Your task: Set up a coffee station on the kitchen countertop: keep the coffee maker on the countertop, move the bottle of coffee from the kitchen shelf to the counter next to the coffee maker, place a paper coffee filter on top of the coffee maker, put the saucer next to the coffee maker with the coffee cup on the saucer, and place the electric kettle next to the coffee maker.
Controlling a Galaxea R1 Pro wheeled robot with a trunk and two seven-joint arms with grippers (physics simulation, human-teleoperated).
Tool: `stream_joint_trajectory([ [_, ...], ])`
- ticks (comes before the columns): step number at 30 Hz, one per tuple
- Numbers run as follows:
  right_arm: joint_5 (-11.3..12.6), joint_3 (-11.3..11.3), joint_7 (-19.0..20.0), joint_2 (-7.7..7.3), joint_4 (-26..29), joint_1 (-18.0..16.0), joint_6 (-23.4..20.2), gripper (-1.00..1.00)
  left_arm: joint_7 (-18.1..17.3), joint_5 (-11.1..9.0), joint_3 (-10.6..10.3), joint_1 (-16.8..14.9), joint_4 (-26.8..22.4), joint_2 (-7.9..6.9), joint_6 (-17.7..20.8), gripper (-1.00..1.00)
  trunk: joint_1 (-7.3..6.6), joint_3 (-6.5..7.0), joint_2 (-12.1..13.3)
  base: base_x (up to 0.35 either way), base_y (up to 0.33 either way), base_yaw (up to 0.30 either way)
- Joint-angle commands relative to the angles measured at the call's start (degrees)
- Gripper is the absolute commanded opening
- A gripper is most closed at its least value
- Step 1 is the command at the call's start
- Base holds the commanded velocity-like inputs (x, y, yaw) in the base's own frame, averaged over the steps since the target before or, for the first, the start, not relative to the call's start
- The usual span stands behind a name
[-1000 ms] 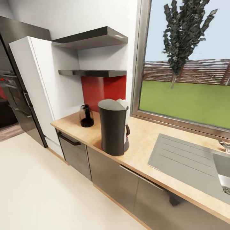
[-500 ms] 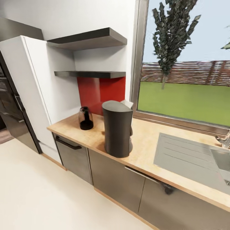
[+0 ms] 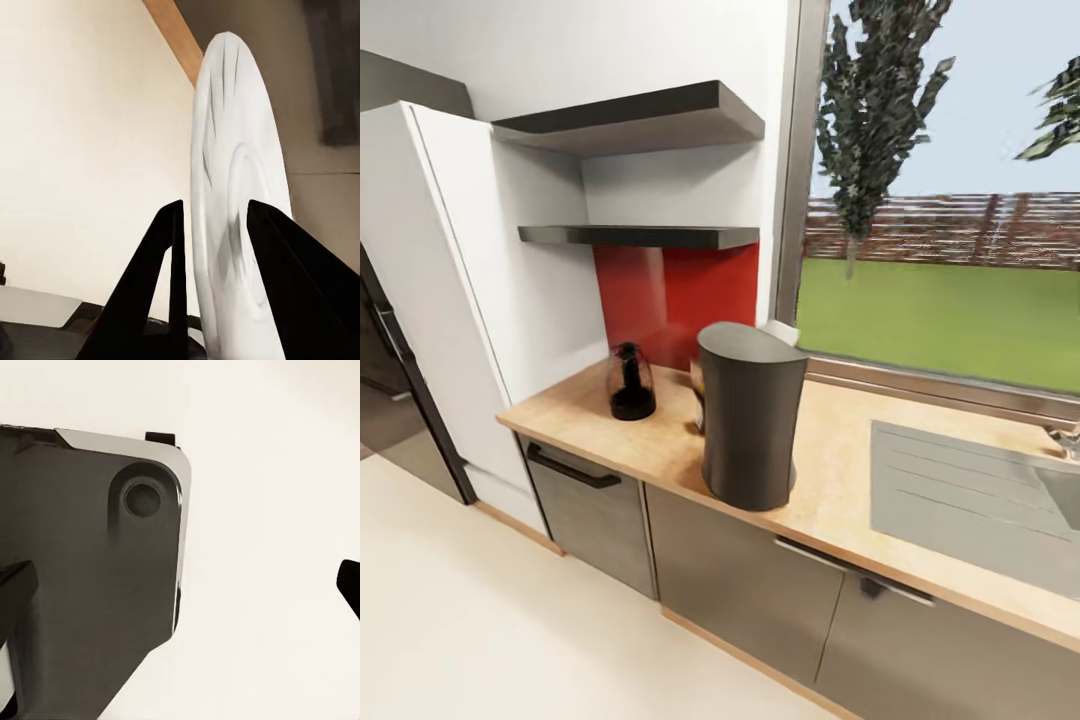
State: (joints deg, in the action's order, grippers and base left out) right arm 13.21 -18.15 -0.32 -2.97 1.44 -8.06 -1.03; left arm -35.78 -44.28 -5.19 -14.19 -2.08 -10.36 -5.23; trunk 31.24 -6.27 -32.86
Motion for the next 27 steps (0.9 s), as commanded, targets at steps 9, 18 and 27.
stream_joint_trajectory([
  [9, 0.7, -0.2, -0.2, -0.34, 0.1, 0.0, -0.1, 1.00, 0.4, 8.1, -0.8, -1.3, -9.5, 2.86, 0.7, -1.00, 0.03, -0.03, -0.1, 0.081, 0.170, -0.149],
  [18, 0.8, -0.2, -0.2, -0.36, 0.1, 0.0, -0.1, 1.00, 6.7, 20.2, -0.8, -1.9, -30.5, 10.22, 15.1, -1.00, 0.03, -0.02, -0.1, 0.001, 0.003, -0.266],
  [27, 0.8, -0.2, -0.2, -0.37, 0.1, 0.0, -0.1, 1.00, 9.1, 23.9, -0.9, -2.4, -46.0, 15.09, 27.1, -1.00, 0.03, -0.01, -0.1, 0.000, 0.000, -0.267],
])
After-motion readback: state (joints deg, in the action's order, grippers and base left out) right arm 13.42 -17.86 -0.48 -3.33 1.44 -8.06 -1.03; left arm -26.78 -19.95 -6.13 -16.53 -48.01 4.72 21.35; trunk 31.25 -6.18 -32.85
